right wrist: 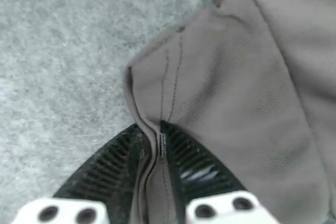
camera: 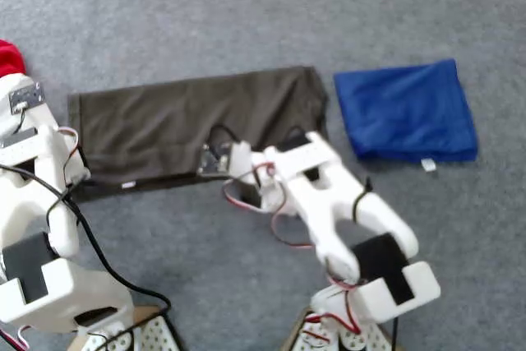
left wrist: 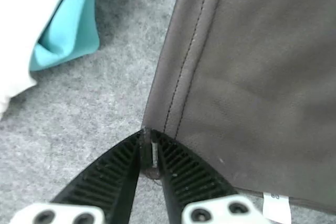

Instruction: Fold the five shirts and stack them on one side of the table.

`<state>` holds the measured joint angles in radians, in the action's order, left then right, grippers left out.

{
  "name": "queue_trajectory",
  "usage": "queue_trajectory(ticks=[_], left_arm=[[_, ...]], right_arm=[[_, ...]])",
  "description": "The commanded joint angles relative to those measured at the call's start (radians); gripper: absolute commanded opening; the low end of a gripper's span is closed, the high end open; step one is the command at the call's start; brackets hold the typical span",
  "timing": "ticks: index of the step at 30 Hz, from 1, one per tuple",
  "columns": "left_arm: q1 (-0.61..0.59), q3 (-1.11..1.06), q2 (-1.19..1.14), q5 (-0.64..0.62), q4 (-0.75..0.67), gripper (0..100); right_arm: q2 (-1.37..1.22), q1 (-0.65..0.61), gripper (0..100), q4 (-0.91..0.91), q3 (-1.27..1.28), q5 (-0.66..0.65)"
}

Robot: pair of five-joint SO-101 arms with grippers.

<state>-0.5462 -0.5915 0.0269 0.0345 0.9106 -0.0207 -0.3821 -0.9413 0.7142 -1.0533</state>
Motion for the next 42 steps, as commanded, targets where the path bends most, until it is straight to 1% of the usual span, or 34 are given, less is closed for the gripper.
queue_trajectory(ticks=[1,6,10,15,20,26,33,34,35,38,39,40,42], left_arm=[[0.002,-0.015,0.038,-0.006,-0.037,3],[0.002,-0.024,0.038,-0.011,-0.051,3],[0.001,-0.024,0.038,-0.011,-0.052,3],[0.001,-0.024,0.038,-0.011,-0.052,3],[0.001,-0.024,0.038,-0.011,-0.054,3],[0.001,-0.024,0.038,-0.011,-0.054,3],[0.002,-0.024,0.038,-0.006,-0.054,3],[0.002,-0.024,0.038,-0.006,-0.054,3],[0.002,-0.024,0.038,-0.008,-0.054,3],[0.002,-0.024,0.038,-0.008,-0.054,3],[0.002,-0.024,0.038,-0.006,-0.054,3],[0.002,-0.024,0.038,-0.006,-0.054,3],[0.002,-0.024,0.038,-0.006,-0.054,3]], right_arm=[[-0.035,0.032,1.3,-0.100,-0.134,-0.012],[-0.091,0.031,1.3,-0.325,-0.460,-0.014],[-0.202,0.040,1.3,-0.436,-0.730,-0.017],[-0.401,0.046,1.3,-0.486,-1.033,-0.031],[-0.611,0.046,1.3,-0.537,-1.303,-0.124],[-0.825,0.046,1.5,-0.601,-1.577,-0.198],[-0.972,0.051,2.0,-0.680,-1.819,-0.196],[-0.983,0.052,4.0,-0.687,-1.851,-0.195],[-0.992,0.052,8.0,-0.694,-1.882,-0.195],[-1.010,0.054,24.7,-0.686,-1.957,-0.164],[-1.017,0.055,28.5,-0.683,-1.980,-0.150],[-1.020,0.061,30.2,-0.686,-1.998,-0.141],[-1.023,0.078,29.5,-0.692,-2.034,-0.110]])
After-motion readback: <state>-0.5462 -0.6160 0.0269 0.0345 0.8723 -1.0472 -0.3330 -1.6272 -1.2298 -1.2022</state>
